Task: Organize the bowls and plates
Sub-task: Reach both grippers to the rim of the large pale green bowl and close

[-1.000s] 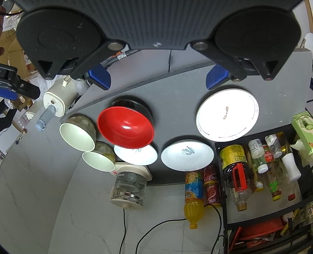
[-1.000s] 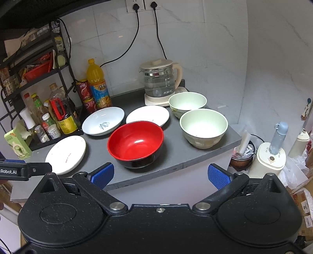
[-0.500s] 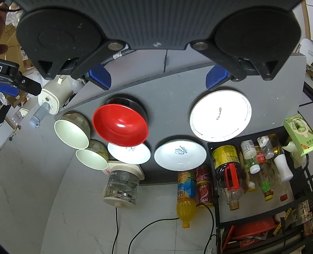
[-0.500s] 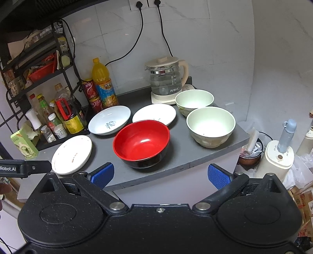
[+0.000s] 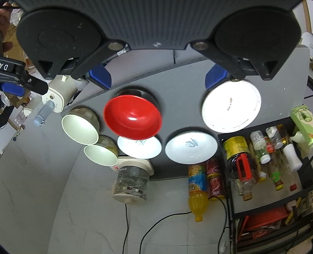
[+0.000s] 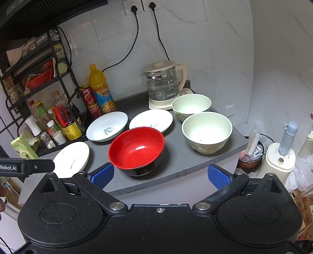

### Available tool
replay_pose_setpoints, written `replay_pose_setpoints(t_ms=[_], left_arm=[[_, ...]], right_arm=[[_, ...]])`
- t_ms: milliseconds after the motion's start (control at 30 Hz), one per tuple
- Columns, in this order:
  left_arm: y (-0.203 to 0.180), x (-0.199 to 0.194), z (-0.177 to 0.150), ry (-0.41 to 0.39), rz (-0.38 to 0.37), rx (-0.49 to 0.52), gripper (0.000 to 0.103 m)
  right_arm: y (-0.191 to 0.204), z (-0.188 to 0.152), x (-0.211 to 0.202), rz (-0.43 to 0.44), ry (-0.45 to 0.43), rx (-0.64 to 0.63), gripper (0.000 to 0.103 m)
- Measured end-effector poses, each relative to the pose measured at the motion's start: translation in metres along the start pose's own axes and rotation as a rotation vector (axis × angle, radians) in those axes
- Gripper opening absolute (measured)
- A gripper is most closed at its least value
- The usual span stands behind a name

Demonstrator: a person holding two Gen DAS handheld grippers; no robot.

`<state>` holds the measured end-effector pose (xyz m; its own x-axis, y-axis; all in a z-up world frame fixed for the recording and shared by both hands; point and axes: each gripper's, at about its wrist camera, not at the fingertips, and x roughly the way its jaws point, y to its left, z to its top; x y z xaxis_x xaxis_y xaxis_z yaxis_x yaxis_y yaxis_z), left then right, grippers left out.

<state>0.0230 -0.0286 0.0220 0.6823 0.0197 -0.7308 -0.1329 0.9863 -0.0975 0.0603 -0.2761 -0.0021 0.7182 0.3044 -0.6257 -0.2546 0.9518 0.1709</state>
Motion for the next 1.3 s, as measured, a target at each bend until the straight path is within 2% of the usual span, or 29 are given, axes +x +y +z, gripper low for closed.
replay_pose_setpoints(t_ms=[333, 600, 1000, 1300], left_arm=[[-0.028, 0.037, 0.022, 0.015, -0.05, 0.053, 0.102], [-0.048, 0.085, 0.054, 0.051, -0.093, 0.069, 0.1], [-0.071, 0.156, 0.104, 0.105, -0.148, 0.137, 0.099], [-0.083, 0.208, 0.129, 0.157, -0.217, 0.186, 0.092]], right_arm=[[-0.024, 0.012, 0.021, -0.016, -0.006, 0.034, 0.103], [-0.053, 0.03, 0.053, -0.059, 0.016, 0.097, 0.103], [-0.074, 0.056, 0.1, -0.132, 0.055, 0.157, 0.103], [-0.089, 0.067, 0.136, -0.179, 0.103, 0.221, 0.099]])
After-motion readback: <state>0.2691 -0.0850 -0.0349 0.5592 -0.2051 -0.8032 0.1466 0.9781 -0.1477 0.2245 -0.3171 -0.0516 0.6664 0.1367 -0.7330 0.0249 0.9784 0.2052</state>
